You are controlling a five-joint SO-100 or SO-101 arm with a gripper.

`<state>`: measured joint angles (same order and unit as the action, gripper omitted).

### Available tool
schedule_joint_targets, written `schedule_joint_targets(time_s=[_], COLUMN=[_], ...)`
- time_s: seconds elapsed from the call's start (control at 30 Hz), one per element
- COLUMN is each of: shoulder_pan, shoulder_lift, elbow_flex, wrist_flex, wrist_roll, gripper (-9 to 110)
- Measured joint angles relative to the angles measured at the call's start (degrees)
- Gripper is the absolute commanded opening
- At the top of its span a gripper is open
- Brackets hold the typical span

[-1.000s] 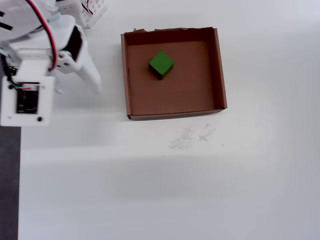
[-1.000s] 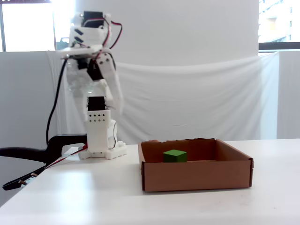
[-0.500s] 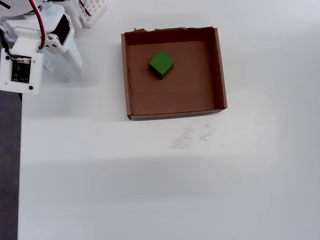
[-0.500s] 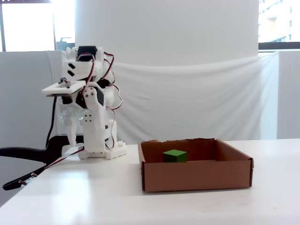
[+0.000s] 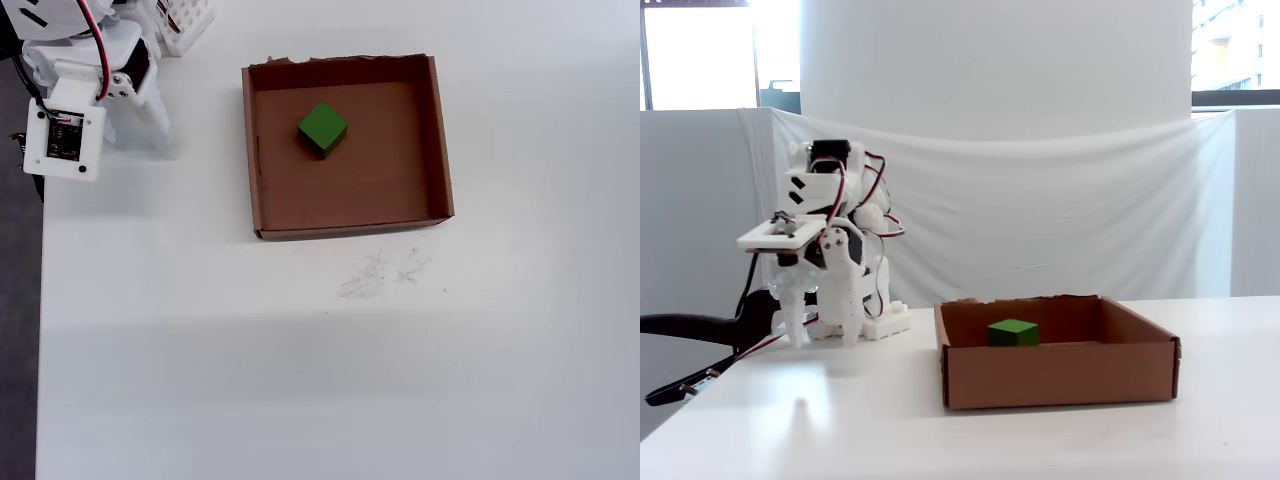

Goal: Grasp a green cube and put it in a box.

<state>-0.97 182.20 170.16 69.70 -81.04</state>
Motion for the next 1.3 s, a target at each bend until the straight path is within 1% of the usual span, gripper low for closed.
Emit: schedule_joint_targets(time_s=[0.17,0.4,0.6,0.77,0.87,0.9,0.93,1.0,1.13,1.3], shoulder_pan=[0.0,-1.4,-2.0,-2.0,-2.5,-2.5,-2.5,-2.5,-2.5,-2.5], shoulder_lift=[0.0,0.0,0.0,0.0,0.0,0.0,0.0,0.0,0.0,0.0], elbow_flex=[0.4,0.4,0.4,0.4,0.4,0.4,0.4,0.4,0.4,0.4], wrist_flex=[0.0,0.0,0.2,0.2,0.4,0.6,0.6,0.6,0.5,0.5], wrist_roll=[0.0,0.1,2.9,3.0,7.0,13.9,14.6,22.6,26.6,27.2], gripper=[23,19,19,22,22,22,22,22,22,22])
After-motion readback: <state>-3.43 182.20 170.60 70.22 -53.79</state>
